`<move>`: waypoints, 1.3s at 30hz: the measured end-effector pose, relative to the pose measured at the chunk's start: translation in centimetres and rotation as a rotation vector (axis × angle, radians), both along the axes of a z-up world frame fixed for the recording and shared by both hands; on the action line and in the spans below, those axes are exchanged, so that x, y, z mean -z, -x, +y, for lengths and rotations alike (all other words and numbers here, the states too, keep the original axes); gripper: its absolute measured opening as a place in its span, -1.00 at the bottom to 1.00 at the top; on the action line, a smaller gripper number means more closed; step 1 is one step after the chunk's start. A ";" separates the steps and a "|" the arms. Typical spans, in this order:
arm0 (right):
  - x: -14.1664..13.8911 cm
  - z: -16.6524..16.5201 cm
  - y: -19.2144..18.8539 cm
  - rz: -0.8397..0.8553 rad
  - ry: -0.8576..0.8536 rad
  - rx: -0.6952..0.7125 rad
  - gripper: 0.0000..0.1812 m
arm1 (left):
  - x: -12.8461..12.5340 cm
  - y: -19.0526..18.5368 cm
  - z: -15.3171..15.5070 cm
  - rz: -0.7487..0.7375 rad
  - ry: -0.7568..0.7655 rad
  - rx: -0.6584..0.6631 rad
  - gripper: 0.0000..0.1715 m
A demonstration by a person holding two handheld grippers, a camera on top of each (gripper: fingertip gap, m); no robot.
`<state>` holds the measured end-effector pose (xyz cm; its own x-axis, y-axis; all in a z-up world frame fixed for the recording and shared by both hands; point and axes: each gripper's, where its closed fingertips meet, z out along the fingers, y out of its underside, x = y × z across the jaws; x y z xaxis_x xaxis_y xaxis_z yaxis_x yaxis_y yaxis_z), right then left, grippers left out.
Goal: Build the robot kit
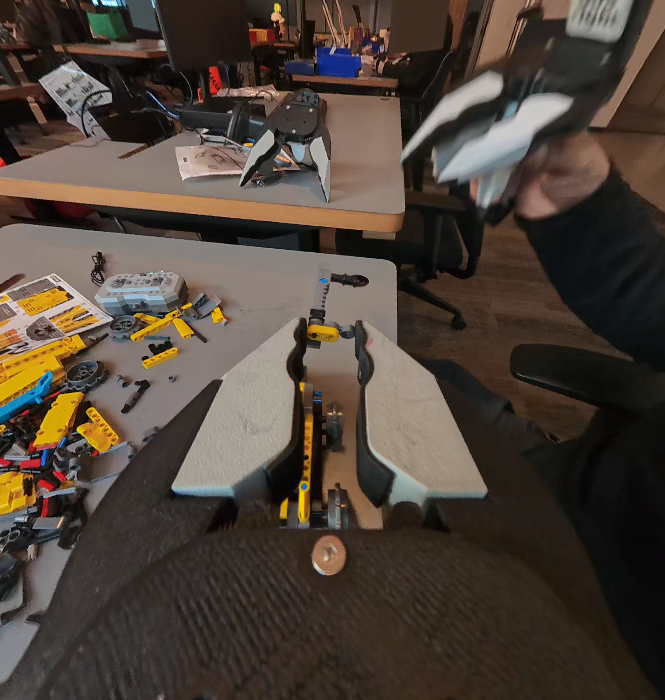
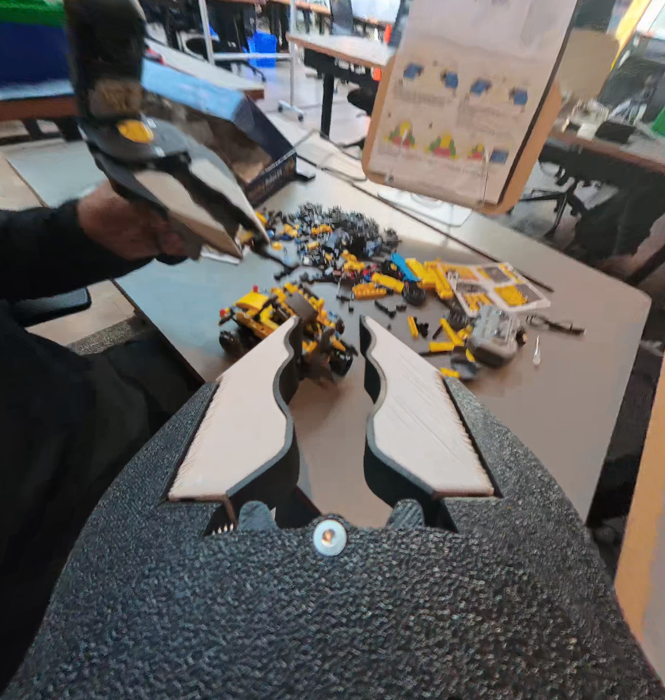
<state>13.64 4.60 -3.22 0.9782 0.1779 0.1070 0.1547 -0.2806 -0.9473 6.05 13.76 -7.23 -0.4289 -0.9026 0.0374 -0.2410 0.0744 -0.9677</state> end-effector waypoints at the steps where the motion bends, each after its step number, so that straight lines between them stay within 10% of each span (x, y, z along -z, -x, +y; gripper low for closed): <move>1: -2.2 0.1 0.5 -0.014 -0.027 -0.027 -0.68 | 0.2 0.2 -0.4 0.007 0.006 0.005 -0.73; 4: -5.1 1.3 4.4 -0.008 -0.025 -0.202 -0.67 | -0.9 0.9 -1.4 -0.001 0.047 0.020 -0.73; 10: 0.5 0.4 11.3 0.115 0.092 -0.489 -0.65 | -6.7 3.8 0.4 -0.048 -0.026 -0.003 -0.73; 18: -2.2 1.5 7.3 0.104 -0.043 -0.321 -0.60 | 1.1 4.7 -3.5 0.063 0.040 0.021 -0.73; 39: 8.2 5.4 7.5 0.114 -0.012 -0.206 -0.58 | 7.9 5.9 -0.1 0.082 0.000 -0.136 -0.74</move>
